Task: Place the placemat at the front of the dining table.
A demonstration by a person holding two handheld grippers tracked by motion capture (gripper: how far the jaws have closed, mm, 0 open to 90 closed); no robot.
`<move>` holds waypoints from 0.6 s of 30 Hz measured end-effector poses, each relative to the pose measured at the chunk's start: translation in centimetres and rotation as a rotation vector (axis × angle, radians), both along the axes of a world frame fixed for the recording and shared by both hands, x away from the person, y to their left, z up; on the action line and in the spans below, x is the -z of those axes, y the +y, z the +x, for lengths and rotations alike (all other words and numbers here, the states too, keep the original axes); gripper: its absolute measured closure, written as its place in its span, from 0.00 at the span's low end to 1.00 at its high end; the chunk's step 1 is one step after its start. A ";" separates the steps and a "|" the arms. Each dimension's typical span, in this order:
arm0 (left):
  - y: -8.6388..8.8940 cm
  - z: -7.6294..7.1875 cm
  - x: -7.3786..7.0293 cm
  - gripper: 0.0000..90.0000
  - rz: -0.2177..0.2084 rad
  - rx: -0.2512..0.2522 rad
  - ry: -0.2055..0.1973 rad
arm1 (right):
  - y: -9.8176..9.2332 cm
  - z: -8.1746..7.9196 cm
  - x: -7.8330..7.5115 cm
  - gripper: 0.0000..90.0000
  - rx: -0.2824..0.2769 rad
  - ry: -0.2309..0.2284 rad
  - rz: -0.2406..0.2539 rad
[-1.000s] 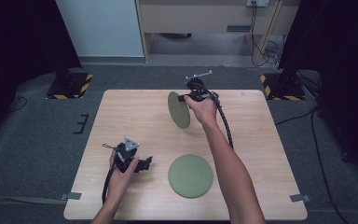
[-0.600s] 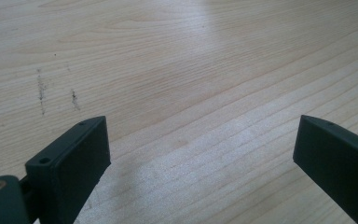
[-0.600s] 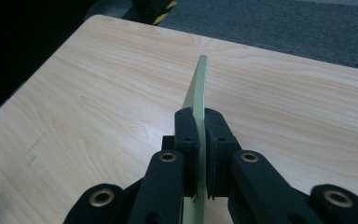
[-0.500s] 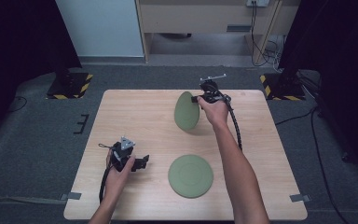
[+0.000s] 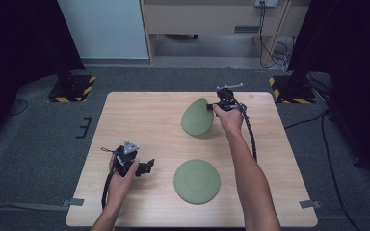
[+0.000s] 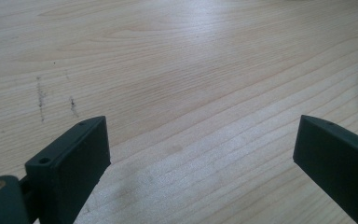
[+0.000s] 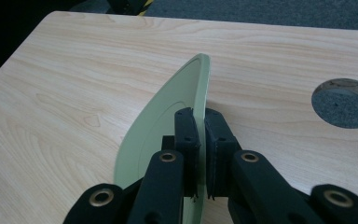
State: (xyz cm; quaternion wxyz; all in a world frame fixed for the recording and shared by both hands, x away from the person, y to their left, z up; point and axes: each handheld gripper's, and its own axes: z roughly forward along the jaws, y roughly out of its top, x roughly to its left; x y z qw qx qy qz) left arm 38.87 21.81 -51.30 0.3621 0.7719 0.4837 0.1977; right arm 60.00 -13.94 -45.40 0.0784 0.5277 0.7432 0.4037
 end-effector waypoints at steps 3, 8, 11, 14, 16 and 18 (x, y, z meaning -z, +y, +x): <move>-0.1 0.1 0.1 0.03 -0.004 0.003 0.009 | -0.3 0.2 0.6 0.95 0.008 0.008 0.001; 0.1 0.2 0.3 0.03 -0.003 -0.001 0.018 | -0.9 0.5 1.7 0.95 0.023 0.026 -0.001; 0.1 0.3 0.4 0.03 0.000 -0.004 0.022 | -1.3 0.7 2.4 0.95 0.034 0.039 0.006; 0.1 0.3 0.4 0.03 0.003 -0.003 0.024 | -1.5 0.8 2.9 0.95 0.042 0.048 0.015; 0.1 0.3 0.4 0.03 0.003 -0.001 0.024 | -1.6 0.8 3.1 0.95 0.044 0.051 0.012; 0.0 0.3 0.4 0.03 0.004 0.001 0.023 | -1.6 0.8 3.3 0.95 0.047 0.053 0.012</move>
